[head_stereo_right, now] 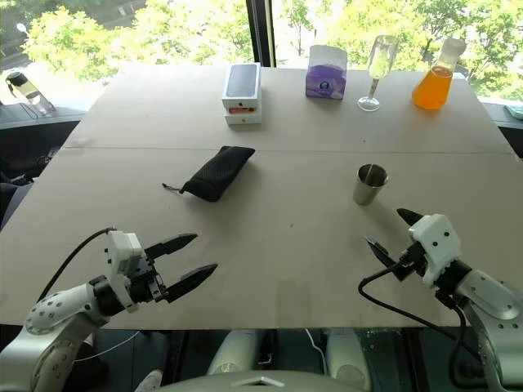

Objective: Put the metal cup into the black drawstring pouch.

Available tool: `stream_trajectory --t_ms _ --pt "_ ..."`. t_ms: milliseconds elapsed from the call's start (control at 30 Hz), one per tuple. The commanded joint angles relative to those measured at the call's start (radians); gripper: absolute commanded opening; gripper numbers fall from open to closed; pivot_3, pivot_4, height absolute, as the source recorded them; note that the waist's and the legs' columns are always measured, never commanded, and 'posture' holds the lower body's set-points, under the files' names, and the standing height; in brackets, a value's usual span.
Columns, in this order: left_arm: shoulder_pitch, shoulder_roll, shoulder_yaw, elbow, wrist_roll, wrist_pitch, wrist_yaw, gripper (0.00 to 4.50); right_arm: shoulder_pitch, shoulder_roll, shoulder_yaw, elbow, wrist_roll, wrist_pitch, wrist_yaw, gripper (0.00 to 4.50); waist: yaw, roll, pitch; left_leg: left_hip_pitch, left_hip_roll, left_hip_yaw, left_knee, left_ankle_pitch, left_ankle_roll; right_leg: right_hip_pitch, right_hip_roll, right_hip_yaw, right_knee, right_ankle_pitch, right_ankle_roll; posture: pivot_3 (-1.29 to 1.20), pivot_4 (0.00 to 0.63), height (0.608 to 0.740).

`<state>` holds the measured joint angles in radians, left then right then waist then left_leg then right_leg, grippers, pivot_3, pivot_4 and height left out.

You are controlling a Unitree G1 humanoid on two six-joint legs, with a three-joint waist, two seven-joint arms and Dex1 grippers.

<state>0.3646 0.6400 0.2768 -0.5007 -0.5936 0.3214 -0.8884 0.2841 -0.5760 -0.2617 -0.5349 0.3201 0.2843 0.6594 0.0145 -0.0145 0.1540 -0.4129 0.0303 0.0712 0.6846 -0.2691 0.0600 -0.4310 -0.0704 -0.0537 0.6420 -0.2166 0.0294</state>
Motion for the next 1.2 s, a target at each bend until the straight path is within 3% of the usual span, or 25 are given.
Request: stream_trajectory --t_ms 33,267,400,533,700,1200 --pt "-0.036 -0.007 0.033 -0.001 -0.023 -0.008 0.021 4.50 -0.015 -0.007 -0.005 -0.010 0.013 -0.031 0.015 4.48 0.000 0.000 0.000 0.000 0.000 0.000 0.000 0.000 0.000 0.000 0.000 0.000 0.000 0.000 0.000 0.00 0.150 0.737" --pt "-0.134 -0.028 0.062 0.025 -0.077 0.051 0.092 4.50 -0.074 0.027 0.047 -0.037 0.056 -0.092 0.047 4.48 -0.002 0.000 0.000 0.000 0.000 0.000 0.000 0.000 0.000 0.000 0.001 0.000 0.000 0.000 0.000 0.00 0.150 0.737" --pt "-0.177 -0.009 0.089 0.078 -0.039 0.015 0.103 4.50 -0.118 0.030 0.093 -0.101 0.131 -0.157 0.134 4.48 0.000 0.000 0.000 0.000 0.000 0.000 0.000 0.000 0.000 0.000 0.001 0.000 0.000 0.002 -0.003 0.00 0.150 0.737" --pt "-0.237 0.051 0.097 0.222 0.110 -0.134 0.072 4.50 -0.192 0.029 0.147 -0.155 0.245 -0.120 0.180 4.48 0.000 0.000 0.000 0.001 0.001 0.000 0.000 0.000 0.000 0.001 0.003 0.000 0.000 0.001 -0.001 0.00 0.150 0.737" --pt "-0.327 0.094 0.099 0.371 0.226 -0.296 0.072 4.50 -0.231 0.023 0.178 -0.162 0.276 -0.136 0.218 4.48 0.002 -0.001 0.000 0.000 0.001 0.001 0.000 0.000 0.000 0.000 0.002 0.000 0.000 0.002 -0.003 0.00 0.150 0.737" --pt "-0.614 0.221 -0.050 0.813 0.681 -0.879 0.230 4.50 -0.207 0.079 0.223 -0.134 0.216 -0.204 0.188 4.48 0.000 -0.001 0.000 0.000 0.001 0.002 0.000 0.000 0.000 0.000 0.001 -0.001 0.000 0.005 0.001 0.00 0.150 0.737"
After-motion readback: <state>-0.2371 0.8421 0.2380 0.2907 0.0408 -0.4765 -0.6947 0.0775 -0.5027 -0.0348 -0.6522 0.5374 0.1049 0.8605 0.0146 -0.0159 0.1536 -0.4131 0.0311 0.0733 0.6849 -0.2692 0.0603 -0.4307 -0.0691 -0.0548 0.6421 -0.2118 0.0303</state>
